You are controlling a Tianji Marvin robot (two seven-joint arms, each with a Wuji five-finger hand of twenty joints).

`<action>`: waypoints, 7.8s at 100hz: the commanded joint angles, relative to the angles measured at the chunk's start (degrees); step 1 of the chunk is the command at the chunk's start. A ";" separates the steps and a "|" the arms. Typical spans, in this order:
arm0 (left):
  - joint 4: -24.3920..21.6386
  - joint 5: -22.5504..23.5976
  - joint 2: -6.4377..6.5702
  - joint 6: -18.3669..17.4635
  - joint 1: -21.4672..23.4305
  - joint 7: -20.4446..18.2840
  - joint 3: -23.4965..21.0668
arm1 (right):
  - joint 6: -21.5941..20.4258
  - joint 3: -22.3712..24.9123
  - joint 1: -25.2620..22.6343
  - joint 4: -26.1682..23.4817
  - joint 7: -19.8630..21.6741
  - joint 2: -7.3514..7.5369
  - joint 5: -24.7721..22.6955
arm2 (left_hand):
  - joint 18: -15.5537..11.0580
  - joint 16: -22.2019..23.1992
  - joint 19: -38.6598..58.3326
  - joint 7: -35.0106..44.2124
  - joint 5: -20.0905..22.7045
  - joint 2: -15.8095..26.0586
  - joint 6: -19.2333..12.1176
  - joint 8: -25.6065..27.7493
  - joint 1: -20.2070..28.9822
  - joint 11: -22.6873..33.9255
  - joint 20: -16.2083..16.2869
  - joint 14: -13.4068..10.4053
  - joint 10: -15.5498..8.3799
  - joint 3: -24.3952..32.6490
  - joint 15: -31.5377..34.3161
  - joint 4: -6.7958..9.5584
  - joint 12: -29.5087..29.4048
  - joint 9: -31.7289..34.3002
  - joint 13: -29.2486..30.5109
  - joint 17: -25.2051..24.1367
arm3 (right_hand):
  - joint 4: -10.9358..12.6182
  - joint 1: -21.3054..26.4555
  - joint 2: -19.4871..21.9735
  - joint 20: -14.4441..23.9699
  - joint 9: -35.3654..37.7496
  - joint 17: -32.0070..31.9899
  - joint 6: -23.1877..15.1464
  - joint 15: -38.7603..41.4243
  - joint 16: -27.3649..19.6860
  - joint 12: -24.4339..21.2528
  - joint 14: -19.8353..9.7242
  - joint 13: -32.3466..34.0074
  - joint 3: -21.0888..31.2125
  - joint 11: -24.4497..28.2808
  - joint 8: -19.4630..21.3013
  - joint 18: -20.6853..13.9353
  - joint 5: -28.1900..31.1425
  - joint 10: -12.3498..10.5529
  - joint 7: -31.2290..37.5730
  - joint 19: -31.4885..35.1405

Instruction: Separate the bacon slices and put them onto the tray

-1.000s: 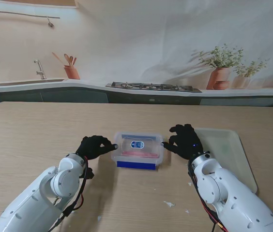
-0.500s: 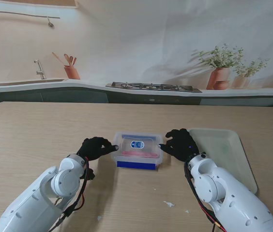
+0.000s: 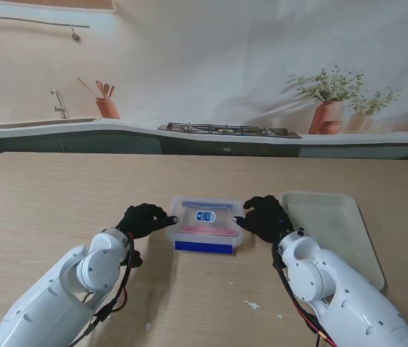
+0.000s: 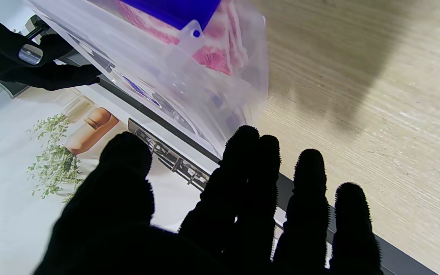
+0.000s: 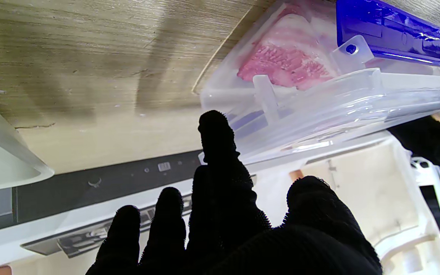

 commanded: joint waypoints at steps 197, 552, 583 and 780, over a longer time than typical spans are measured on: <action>0.29 -0.22 -0.95 -5.25 1.55 1.65 -1.26 | -4.83 0.01 -0.51 -1.47 -0.83 -1.15 2.82 | 1.28 -1.25 -7.81 -1.71 -0.13 0.82 -6.27 -1.67 0.29 -1.25 2.39 -2.22 -4.93 3.07 -1.70 1.37 -2.50 -2.37 0.87 -0.71 | 1.21 1.64 -0.95 1.35 -1.03 -0.59 -4.88 1.24 1.13 0.10 -0.28 -0.54 -1.06 -0.54 -2.18 -1.59 -1.55 0.53 -0.59 -0.42; -2.76 -15.85 -2.08 22.19 -1.17 -6.53 -6.19 | -4.14 0.78 -1.27 -2.02 -3.74 -0.68 -3.55 | 1.55 1.71 -2.29 2.09 -16.43 -5.97 -0.81 1.30 -2.40 -0.92 7.12 -0.50 -1.71 -4.75 -1.03 4.21 -0.42 -10.61 -2.61 -0.88 | 1.53 1.15 -8.17 1.61 1.96 0.21 -5.24 6.18 3.68 2.05 3.08 0.95 2.62 4.65 0.57 0.78 -3.35 2.53 0.38 0.37; -1.97 -17.27 -2.80 23.73 -1.75 -5.27 -4.65 | -4.00 0.14 -0.83 -1.72 -3.10 -0.74 -2.57 | 1.31 1.39 -1.96 1.75 -15.62 -5.76 -1.23 0.71 -2.25 -1.03 7.09 -0.37 -2.10 -3.63 -1.57 3.93 -0.81 -10.41 -2.77 -0.87 | 1.36 0.31 -7.14 1.76 1.90 0.11 -5.07 5.57 3.33 1.77 2.89 1.01 1.37 3.92 0.33 0.77 -2.87 2.53 0.18 0.48; -4.26 -28.72 -7.09 26.96 -0.23 4.42 -6.59 | -4.79 -3.48 1.76 -0.88 2.84 -0.33 1.06 | 1.19 1.63 3.45 14.24 -7.47 -20.33 -7.36 5.66 1.78 4.65 5.80 -0.66 -5.19 27.33 2.29 1.27 1.22 -2.17 1.75 -0.94 | 1.44 -0.54 -7.02 1.99 1.29 -0.43 -7.37 3.53 2.29 1.13 1.77 0.37 -0.27 2.04 -1.46 0.50 -3.70 1.95 -0.85 0.33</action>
